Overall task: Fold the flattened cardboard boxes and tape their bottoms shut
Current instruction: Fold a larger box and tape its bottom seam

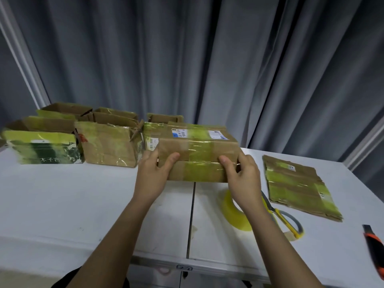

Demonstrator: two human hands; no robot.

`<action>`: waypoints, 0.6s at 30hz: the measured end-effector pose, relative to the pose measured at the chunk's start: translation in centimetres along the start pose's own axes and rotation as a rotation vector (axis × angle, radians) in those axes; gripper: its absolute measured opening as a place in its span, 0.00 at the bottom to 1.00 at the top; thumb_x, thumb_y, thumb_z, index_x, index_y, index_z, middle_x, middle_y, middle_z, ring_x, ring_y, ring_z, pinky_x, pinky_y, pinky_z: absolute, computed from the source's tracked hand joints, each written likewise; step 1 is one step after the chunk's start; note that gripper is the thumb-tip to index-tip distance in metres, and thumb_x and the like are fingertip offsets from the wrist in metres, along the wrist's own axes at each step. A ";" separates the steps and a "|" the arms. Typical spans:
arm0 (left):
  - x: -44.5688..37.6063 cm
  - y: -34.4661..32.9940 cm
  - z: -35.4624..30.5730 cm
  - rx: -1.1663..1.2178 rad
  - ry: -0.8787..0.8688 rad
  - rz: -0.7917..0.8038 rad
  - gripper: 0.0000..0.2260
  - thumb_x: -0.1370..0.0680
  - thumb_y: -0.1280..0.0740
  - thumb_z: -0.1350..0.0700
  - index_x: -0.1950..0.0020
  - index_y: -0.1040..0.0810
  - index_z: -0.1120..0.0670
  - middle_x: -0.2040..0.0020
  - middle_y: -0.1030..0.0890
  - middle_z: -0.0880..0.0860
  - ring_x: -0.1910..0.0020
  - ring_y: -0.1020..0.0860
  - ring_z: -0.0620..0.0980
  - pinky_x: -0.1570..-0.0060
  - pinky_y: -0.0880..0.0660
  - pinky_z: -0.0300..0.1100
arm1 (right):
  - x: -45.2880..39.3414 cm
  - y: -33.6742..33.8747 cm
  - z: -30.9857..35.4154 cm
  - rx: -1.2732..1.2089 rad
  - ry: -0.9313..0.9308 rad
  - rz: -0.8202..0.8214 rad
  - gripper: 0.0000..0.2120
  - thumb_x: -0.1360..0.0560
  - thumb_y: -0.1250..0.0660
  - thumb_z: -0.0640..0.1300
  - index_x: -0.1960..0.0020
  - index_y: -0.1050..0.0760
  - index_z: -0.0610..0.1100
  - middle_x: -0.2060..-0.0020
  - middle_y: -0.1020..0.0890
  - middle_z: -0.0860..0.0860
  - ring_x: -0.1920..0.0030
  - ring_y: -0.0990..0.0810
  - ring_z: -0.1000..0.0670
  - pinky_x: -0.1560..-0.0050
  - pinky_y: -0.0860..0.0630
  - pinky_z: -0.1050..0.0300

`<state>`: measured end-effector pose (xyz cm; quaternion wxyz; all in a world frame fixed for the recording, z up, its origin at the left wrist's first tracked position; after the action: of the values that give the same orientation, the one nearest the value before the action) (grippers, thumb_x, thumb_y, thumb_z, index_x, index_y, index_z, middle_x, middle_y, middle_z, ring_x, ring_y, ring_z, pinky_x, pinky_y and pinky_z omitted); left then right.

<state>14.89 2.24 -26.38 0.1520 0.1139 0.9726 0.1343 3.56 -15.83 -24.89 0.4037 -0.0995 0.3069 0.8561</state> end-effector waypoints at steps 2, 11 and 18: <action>0.1 -0.3 0.3 0.095 0.013 0.051 0.24 0.24 0.43 0.35 0.34 0.26 0.46 0.38 0.27 0.51 0.38 0.29 0.47 0.35 0.32 0.46 | 0.1 0.2 0.3 -0.035 -0.033 0.023 0.20 0.21 0.41 0.56 0.34 0.27 0.49 0.55 0.30 0.52 0.47 0.28 0.48 0.48 0.31 0.57; -0.7 -0.2 0.4 0.055 -0.097 0.109 0.21 0.24 0.32 0.59 0.32 0.32 0.52 0.42 0.26 0.42 0.42 0.28 0.34 0.38 0.29 0.38 | -1.1 1.0 -0.1 -0.184 -0.023 0.372 0.26 0.22 0.34 0.42 0.27 0.35 0.53 0.41 0.25 0.55 0.44 0.25 0.62 0.37 0.28 0.60; -2.9 -5.6 -0.1 0.243 0.067 0.378 0.24 0.23 0.38 0.65 0.32 0.41 0.48 0.35 0.28 0.44 0.39 0.27 0.41 0.52 0.28 0.29 | -5.6 0.9 -5.3 -0.287 -0.417 0.105 0.15 0.26 0.29 0.52 0.47 0.31 0.45 0.51 0.17 0.47 0.56 0.18 0.53 0.54 0.22 0.59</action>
<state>16.49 -3.82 -27.14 0.0771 0.3071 0.9474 0.0461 6.11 -23.01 -26.35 0.3952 0.0390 0.0973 0.9126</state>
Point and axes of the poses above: each hand's wrist, its own x-axis away from the middle knuckle, its own y-axis out of the back of the hand, z = x × y, the point moved 2 cm from there along -x, towards the middle knuckle
